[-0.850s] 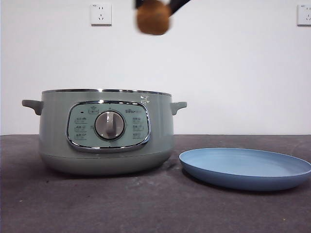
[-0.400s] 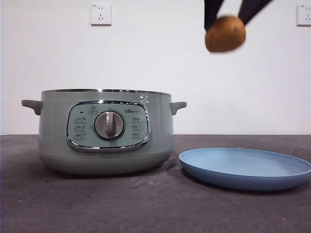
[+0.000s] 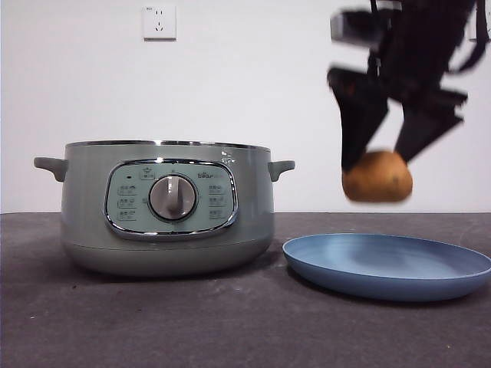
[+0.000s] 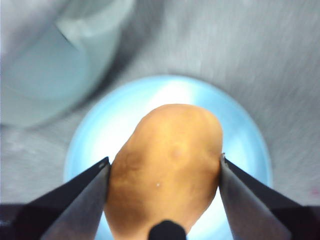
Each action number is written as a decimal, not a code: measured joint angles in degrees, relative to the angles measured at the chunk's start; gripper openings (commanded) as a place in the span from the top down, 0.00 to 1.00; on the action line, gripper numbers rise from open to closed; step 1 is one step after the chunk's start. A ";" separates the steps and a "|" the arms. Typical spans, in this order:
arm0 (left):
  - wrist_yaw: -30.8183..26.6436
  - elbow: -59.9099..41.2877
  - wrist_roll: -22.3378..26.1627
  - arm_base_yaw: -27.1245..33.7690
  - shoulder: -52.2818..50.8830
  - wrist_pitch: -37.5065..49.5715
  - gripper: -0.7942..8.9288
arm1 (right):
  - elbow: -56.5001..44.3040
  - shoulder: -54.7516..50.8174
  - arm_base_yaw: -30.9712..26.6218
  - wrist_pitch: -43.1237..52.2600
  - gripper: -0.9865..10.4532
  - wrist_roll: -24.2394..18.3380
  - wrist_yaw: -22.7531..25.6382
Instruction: Take the potato out from the steamer,put the potato on the plate,close the lid
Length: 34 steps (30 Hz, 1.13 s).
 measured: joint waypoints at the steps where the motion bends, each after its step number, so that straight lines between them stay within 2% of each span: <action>1: 0.00 0.00 0.00 0.00 0.00 0.00 0.93 | -1.95 0.00 -0.20 2.29 0.92 0.07 -0.02; 10: 0.02 0.00 0.00 0.00 0.00 0.00 0.93 | -12.48 1.18 -2.60 15.39 0.92 0.92 -1.44; 16: 0.13 0.00 0.00 0.00 0.96 0.22 0.93 | -14.05 1.66 -2.95 16.92 0.92 1.27 -1.75; 19: 2.01 0.00 0.02 0.00 2.62 0.90 0.93 | -14.05 1.66 -2.95 16.85 0.90 1.29 -2.89; 21: 3.76 0.00 0.02 0.00 4.07 1.95 0.93 | -14.05 1.70 -2.97 16.39 0.84 1.31 -2.97; 25: 5.79 0.00 0.02 0.00 7.82 5.92 0.93 | -13.99 2.08 -3.23 15.93 0.49 1.99 -3.02; 26: 6.67 0.00 0.02 0.00 8.96 6.95 0.93 | -13.94 2.08 -3.32 15.80 0.45 2.16 -3.04; 34: 9.53 0.00 0.37 -0.02 17.25 15.37 0.93 | -13.97 2.51 -3.63 14.95 0.44 2.71 -2.99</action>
